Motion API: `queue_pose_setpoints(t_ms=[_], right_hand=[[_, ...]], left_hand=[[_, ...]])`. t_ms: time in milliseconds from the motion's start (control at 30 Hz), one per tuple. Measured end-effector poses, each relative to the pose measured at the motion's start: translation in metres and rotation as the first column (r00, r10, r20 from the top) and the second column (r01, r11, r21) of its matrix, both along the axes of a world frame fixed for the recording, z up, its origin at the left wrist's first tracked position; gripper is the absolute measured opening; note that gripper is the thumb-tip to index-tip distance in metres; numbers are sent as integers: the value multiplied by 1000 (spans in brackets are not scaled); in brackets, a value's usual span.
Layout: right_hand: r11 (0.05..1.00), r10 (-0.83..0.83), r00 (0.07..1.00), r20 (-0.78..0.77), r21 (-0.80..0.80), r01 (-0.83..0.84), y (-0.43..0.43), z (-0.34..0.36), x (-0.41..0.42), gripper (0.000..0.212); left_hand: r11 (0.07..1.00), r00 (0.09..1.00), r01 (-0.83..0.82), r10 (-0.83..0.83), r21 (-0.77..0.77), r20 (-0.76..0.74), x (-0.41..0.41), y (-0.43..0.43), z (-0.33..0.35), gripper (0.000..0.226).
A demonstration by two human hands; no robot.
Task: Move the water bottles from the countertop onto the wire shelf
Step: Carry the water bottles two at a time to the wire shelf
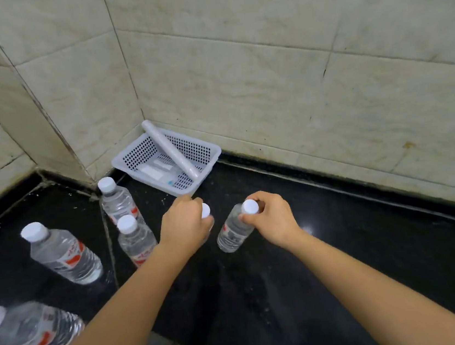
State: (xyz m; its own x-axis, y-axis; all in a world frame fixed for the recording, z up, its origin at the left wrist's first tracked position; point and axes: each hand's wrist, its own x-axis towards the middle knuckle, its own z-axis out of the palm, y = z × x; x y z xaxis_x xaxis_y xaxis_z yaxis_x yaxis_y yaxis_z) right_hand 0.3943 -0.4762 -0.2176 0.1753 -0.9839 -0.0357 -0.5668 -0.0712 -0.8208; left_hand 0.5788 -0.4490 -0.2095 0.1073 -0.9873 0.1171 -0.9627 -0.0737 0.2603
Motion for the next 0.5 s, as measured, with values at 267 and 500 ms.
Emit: queue_pose_setpoints(t_ms=[267, 500], right_hand=[[998, -15, 992, -122, 54, 22, 81, 11, -141, 18], [988, -150, 981, -120, 20, 153, 177, 16, -283, 17]], left_hand=[[992, 973, 128, -125, 1, -195, -107, 73, 9, 21], [958, 926, 287, -283, -23, -251, -255, 142, 19, 19]])
